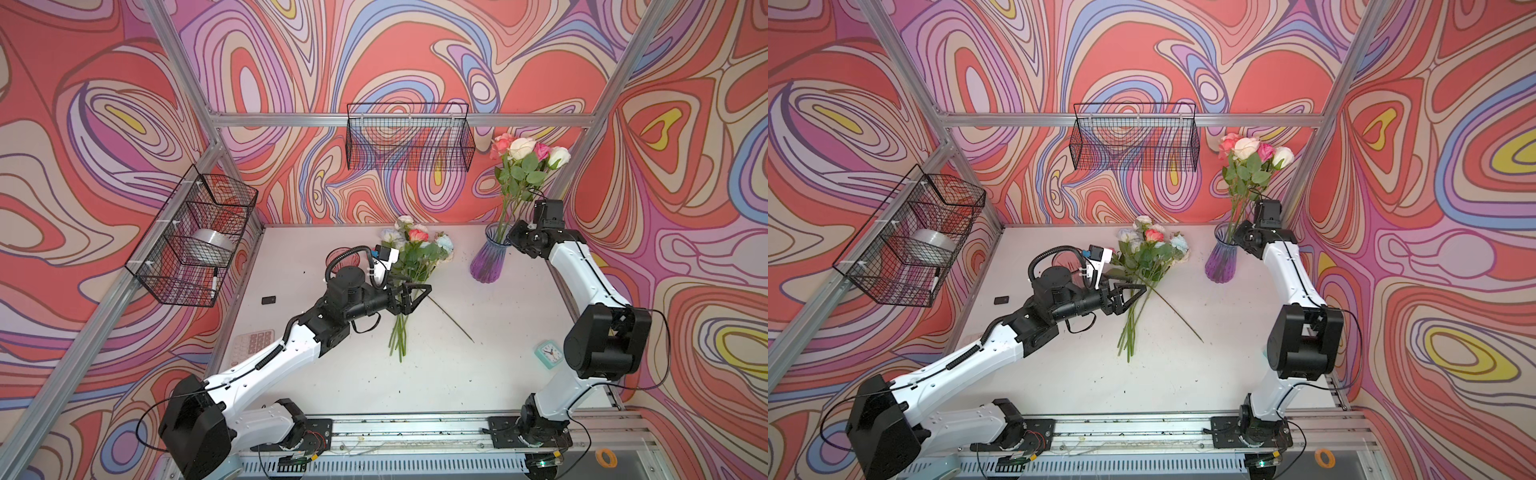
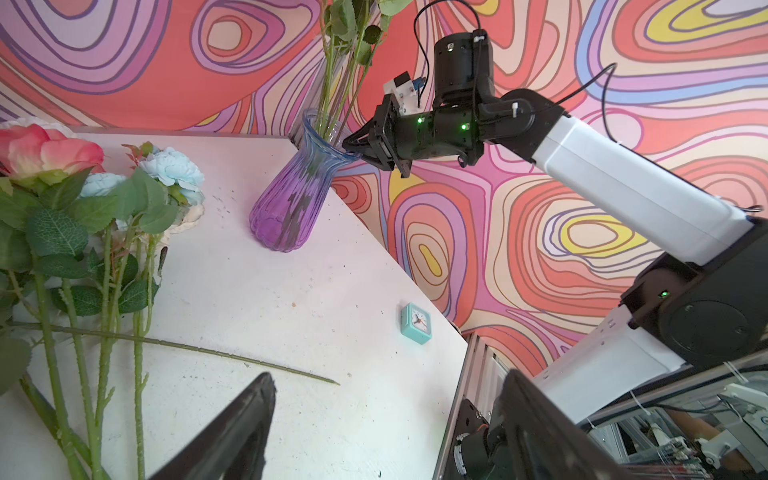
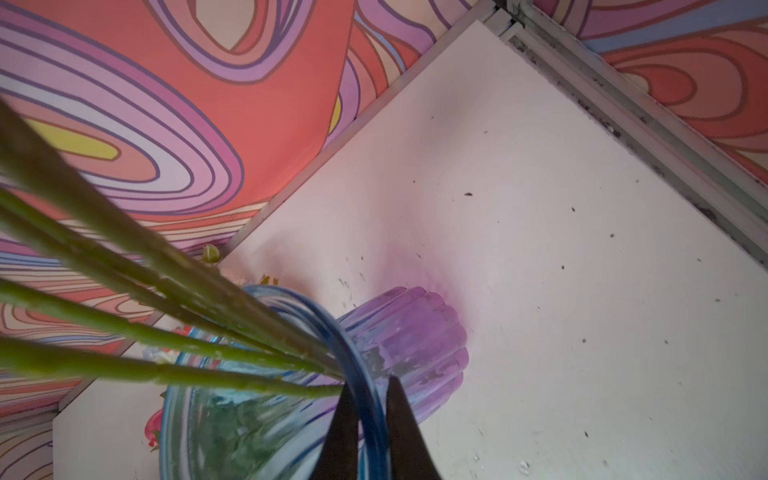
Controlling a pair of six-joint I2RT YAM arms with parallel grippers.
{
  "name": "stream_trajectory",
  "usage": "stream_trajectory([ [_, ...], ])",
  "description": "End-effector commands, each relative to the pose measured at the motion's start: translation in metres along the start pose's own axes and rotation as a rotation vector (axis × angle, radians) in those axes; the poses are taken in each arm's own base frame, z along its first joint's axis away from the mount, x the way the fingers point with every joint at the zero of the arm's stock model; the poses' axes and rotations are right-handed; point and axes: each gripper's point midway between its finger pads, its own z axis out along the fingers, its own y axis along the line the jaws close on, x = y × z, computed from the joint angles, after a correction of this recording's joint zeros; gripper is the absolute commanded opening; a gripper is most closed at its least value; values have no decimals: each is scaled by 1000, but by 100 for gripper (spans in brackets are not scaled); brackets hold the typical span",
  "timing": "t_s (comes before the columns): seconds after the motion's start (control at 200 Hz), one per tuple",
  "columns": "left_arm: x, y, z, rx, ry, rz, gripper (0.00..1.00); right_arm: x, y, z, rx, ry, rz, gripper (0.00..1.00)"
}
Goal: Arrange the flowers into the vase
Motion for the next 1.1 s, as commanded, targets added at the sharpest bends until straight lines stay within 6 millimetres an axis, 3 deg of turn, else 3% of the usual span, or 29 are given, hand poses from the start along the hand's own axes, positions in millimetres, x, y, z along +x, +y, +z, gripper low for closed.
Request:
stream_trajectory([
  [0.0, -16, -10, -7, -8, -35, 51, 86, 0, -4, 28, 14, 28, -15, 0],
  [0.145, -16, -8, -7, -26, -22, 56, 86, -2, 0, 47, 16, 69, -23, 0],
  [0.26, -14, -7, -5, -30, -15, 55, 86, -9, 5, 44, 8, 58, -25, 0],
  [0.441, -14, -8, -5, -25, -9, 50, 87, -14, 10, 35, -5, 49, -33, 23],
  [0.846, -19, 13, -13, -161, -44, 61, 87, -34, 27, -15, -57, -38, -56, 43],
  [0.951, -16, 31, -11, -256, -15, 49, 85, -37, 27, -28, -51, -61, -59, 45],
  [0.971, -14, 36, -11, -284, -3, 45, 84, -42, 30, -42, -60, -85, -61, 45],
  [1.096, -2, 69, -7, -451, 82, 30, 76, -40, 28, -66, -69, -121, -62, 45],
])
